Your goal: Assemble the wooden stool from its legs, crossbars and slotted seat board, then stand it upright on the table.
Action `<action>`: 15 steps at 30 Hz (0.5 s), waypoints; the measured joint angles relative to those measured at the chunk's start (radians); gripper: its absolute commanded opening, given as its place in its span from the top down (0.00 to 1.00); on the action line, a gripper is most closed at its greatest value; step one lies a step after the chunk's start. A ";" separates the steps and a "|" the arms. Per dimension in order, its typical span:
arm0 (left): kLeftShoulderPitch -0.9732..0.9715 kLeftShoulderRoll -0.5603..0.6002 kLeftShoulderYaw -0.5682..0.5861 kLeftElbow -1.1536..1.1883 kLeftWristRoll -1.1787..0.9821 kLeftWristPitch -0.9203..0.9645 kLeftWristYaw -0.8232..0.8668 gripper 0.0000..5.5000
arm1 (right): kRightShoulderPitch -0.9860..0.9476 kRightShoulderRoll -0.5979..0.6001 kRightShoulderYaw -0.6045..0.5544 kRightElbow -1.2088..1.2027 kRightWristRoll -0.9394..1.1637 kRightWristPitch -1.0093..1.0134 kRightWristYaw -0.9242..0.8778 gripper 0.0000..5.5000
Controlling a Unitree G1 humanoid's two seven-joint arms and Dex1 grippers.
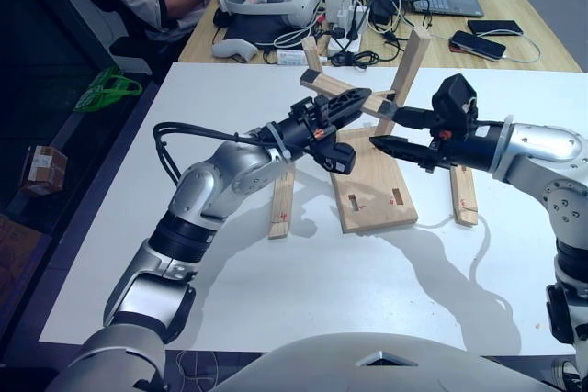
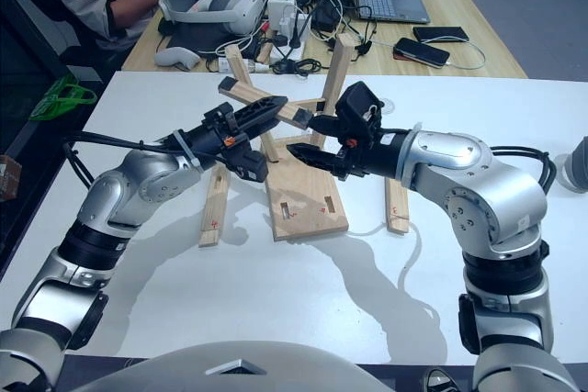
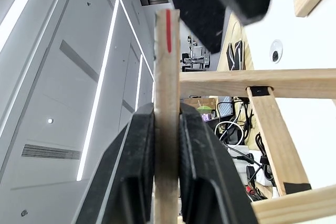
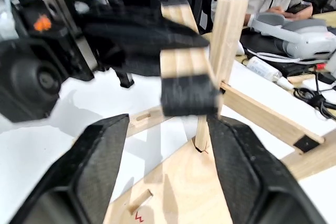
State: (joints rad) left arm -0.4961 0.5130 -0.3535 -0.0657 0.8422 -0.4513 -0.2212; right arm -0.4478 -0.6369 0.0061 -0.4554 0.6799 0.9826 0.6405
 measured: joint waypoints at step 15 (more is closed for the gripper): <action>0.000 -0.038 0.015 -0.017 0.001 0.009 0.051 0.93 | -0.043 0.084 -0.039 0.187 -0.102 -0.103 -0.067 0.51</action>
State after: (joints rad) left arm -0.4963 0.4750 -0.3387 -0.0822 0.8431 -0.4419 -0.1706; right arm -0.4911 -0.5528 -0.0325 -0.2679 0.5782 0.8796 0.5740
